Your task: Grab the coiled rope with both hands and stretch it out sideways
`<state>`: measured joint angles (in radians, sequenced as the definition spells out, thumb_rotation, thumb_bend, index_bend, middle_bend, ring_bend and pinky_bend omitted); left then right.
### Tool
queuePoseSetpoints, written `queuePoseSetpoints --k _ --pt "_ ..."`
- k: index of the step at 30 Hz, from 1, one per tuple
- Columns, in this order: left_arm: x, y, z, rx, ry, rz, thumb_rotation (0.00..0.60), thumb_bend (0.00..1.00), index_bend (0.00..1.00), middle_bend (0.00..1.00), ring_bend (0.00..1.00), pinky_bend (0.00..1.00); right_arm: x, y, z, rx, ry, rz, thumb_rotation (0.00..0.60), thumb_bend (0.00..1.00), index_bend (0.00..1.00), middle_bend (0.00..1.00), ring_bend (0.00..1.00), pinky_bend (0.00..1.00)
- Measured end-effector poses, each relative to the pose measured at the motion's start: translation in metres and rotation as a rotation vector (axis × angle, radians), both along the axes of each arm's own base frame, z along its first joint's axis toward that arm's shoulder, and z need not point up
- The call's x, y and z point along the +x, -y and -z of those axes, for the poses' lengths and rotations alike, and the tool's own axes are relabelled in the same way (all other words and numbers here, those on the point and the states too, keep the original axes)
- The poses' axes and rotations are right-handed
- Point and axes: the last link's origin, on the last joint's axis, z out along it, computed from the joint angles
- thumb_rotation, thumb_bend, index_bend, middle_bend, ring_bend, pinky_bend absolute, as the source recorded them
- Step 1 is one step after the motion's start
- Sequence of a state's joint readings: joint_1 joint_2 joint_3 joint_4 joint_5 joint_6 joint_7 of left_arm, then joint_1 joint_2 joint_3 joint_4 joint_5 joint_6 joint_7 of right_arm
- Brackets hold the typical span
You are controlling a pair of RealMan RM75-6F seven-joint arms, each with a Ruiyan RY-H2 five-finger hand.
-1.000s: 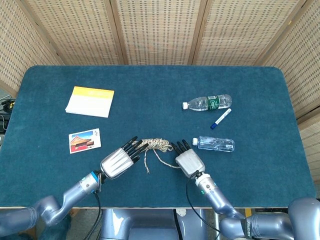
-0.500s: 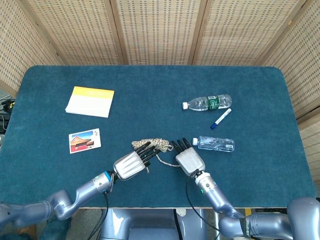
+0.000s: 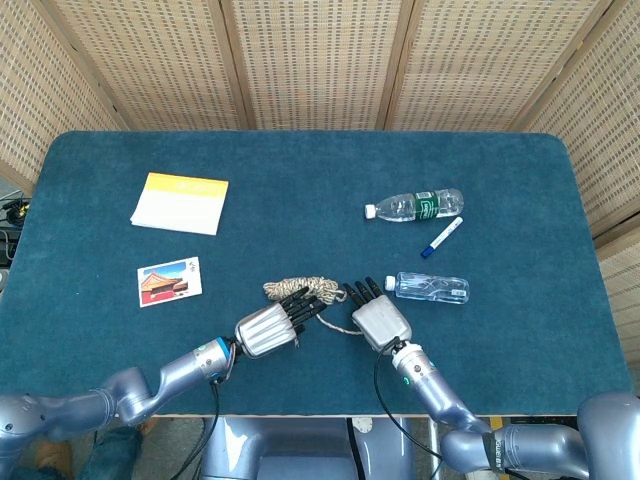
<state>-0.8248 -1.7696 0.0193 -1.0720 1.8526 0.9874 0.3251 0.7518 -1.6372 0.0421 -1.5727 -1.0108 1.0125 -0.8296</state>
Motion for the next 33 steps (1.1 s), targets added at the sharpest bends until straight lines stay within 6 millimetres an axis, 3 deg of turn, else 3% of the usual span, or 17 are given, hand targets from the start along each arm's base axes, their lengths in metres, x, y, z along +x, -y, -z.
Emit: queuePoseSetpoints --k 12,33 --pt "0.008 -0.004 0.016 -0.021 0.006 0.023 0.6 0.32 0.5 0.0 0.0 0.0 0.0 0.002 -0.001 0.015 0.006 0.008 0.6 0.43 0.6 0.0 0.0 0.0" --pt "0.007 -0.008 0.022 -0.024 0.004 0.01 0.6 0.36 0.55 0.0 0.0 0.0 -0.003 0.004 0.0 0.019 0.004 0.024 0.6 0.43 0.61 0.0 0.0 0.0"
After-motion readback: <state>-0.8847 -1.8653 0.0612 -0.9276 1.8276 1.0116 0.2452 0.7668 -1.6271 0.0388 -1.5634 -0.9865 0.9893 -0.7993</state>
